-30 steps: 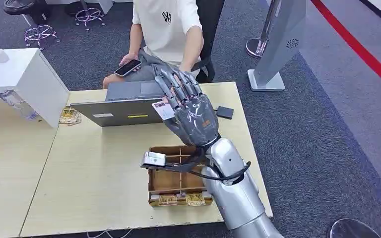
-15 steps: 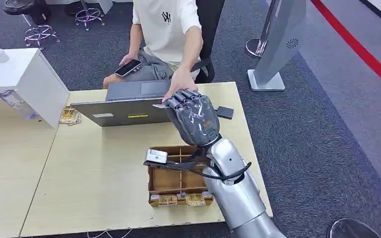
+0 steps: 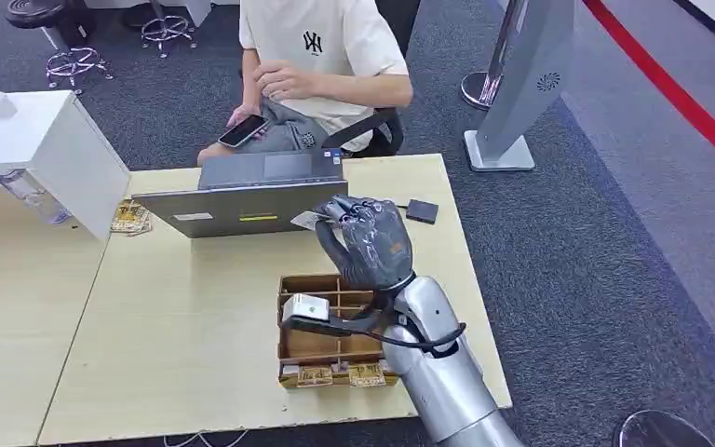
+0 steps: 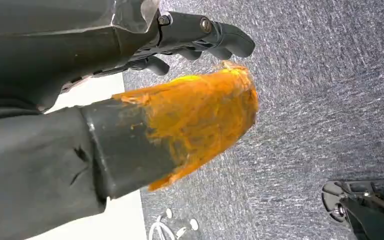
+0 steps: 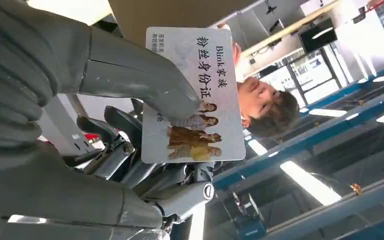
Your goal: Pass the card to the sensor for recognition and then transmit it.
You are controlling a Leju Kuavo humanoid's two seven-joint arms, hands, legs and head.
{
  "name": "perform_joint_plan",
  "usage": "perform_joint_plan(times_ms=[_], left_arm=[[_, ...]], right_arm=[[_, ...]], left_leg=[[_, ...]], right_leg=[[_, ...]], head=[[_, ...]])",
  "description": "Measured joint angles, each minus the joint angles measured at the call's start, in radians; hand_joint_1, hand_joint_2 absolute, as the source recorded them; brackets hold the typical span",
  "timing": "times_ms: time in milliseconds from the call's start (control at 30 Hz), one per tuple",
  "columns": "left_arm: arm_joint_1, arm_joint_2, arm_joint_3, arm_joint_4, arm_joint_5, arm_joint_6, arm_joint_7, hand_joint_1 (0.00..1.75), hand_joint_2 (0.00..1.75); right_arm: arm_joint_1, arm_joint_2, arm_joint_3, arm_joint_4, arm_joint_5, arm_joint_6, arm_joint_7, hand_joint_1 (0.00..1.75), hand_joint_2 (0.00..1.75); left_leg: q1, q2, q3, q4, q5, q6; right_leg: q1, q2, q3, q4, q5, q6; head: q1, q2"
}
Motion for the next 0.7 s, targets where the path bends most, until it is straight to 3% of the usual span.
perform_joint_plan(times_ms=[67, 133, 200, 233, 267, 333, 467, 700], left_arm=[[0.000, 0.000, 0.002, 0.000, 0.001, 0.000, 0.000, 0.00, 0.00], [0.000, 0.000, 0.008, 0.000, 0.007, 0.002, -0.004, 0.00, 0.00], [0.001, 0.000, 0.018, 0.000, 0.013, 0.008, -0.012, 0.00, 0.00], [0.002, 0.000, 0.026, 0.000, 0.020, 0.013, -0.014, 0.00, 0.00], [0.002, 0.000, 0.034, 0.000, 0.026, 0.017, -0.016, 0.00, 0.00], [0.003, 0.000, 0.048, 0.000, 0.030, 0.019, -0.022, 0.00, 0.00], [0.006, -0.001, 0.077, 0.000, 0.046, 0.026, -0.028, 0.00, 0.00], [0.008, -0.001, 0.122, 0.000, 0.072, 0.029, -0.034, 0.00, 0.00]], right_arm=[[0.002, 0.000, 0.000, 0.006, -0.032, 0.000, -0.002, 1.75, 1.75], [0.003, -0.003, 0.021, 0.015, -0.242, 0.035, 0.012, 1.75, 1.75], [0.017, -0.013, 0.058, -0.003, -0.519, 0.146, 0.040, 1.75, 1.75], [0.037, -0.023, 0.083, -0.036, -0.703, 0.246, 0.055, 1.75, 1.75], [0.053, -0.033, 0.104, -0.065, -0.816, 0.320, 0.063, 1.75, 1.75], [0.086, -0.054, 0.125, -0.113, -0.969, 0.402, 0.072, 1.75, 1.75], [0.154, -0.110, 0.132, -0.196, -1.126, 0.498, 0.073, 1.75, 1.75], [0.255, -0.213, 0.069, -0.231, -1.173, 0.550, 0.075, 1.75, 1.75]], left_leg=[[0.000, 0.000, 0.000, 0.000, 0.000, 0.000], [0.000, 0.000, 0.000, 0.000, 0.000, 0.000], [0.000, 0.000, 0.000, 0.000, 0.000, 0.000], [0.000, 0.000, 0.000, 0.000, 0.000, 0.000], [0.000, 0.000, 0.000, 0.000, 0.000, 0.000], [0.000, -0.001, 0.000, 0.000, 0.000, 0.000], [0.000, 0.000, 0.000, 0.000, -0.001, 0.000], [-0.001, 0.000, 0.000, 0.000, -0.001, 0.000]], right_leg=[[0.000, 0.000, 0.000, 0.000, 0.000, 0.000], [0.000, 0.000, 0.000, 0.000, 0.000, 0.000], [0.000, 0.000, 0.000, 0.000, 0.000, 0.000], [0.000, 0.000, 0.000, 0.000, 0.000, 0.000], [0.000, 0.000, -0.001, 0.000, 0.000, 0.000], [0.000, -0.001, -0.001, 0.000, -0.001, 0.000], [0.000, 0.000, -0.001, 0.000, -0.001, 0.000], [0.000, -0.001, 0.000, -0.001, -0.001, 0.000]], head=[[0.000, 0.000], [0.000, 0.000], [0.000, 0.000], [0.000, 0.000], [0.000, 0.000], [0.000, 0.000], [0.000, 0.000], [0.000, 0.000]])
